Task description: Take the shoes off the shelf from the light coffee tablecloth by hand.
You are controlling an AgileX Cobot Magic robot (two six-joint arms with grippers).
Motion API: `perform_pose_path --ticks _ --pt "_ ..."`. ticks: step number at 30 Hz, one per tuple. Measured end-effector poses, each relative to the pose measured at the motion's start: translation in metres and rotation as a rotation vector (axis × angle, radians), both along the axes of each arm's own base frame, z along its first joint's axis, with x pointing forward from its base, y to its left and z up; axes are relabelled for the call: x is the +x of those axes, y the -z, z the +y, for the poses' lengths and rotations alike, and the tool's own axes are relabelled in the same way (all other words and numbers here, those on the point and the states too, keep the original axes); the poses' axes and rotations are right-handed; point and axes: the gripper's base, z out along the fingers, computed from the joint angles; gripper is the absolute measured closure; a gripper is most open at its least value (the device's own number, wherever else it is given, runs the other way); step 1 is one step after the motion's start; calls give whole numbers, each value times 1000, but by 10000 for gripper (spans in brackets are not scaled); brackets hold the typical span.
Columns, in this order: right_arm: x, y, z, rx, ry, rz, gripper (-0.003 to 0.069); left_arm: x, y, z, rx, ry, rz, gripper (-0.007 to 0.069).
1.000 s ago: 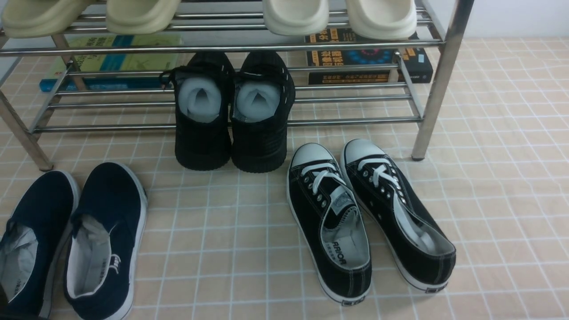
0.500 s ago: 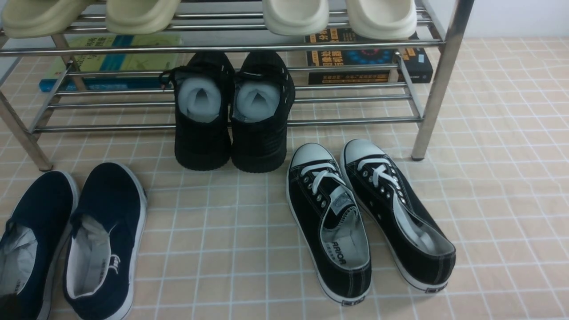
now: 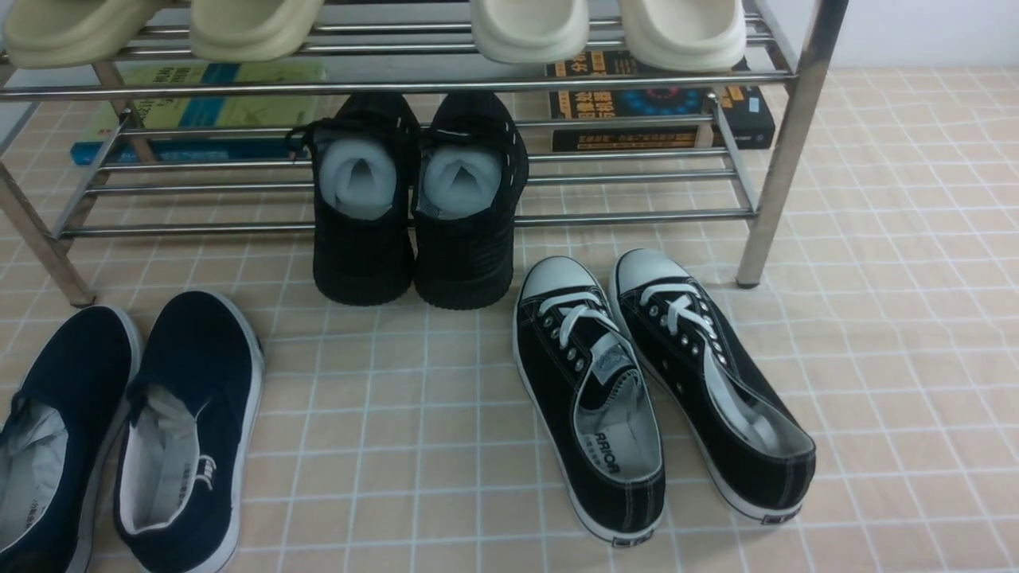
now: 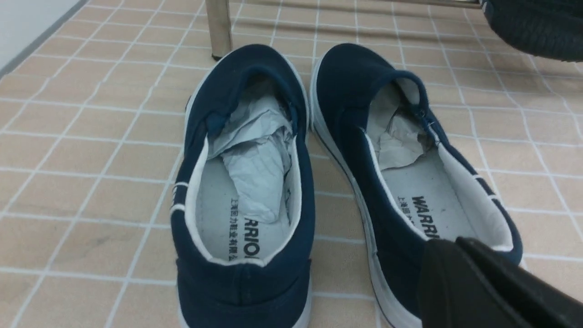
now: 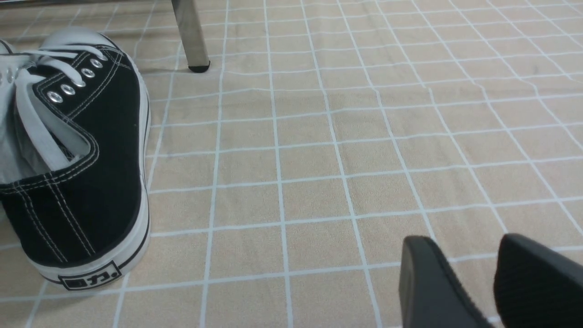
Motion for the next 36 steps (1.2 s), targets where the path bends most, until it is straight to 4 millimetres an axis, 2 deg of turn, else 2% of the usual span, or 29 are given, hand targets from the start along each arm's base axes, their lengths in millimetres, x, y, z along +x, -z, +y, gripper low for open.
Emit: perform_pose_path --ticks 8,16,36 --pt "0 0 0 0 0 0 419 -1 2 -3 14 82 21 588" --pt "0 0 0 0 0 0 419 -1 2 0 -8 9 22 584" --pt "0 0 0 0 0 0 419 -1 2 0 -10 6 22 571"
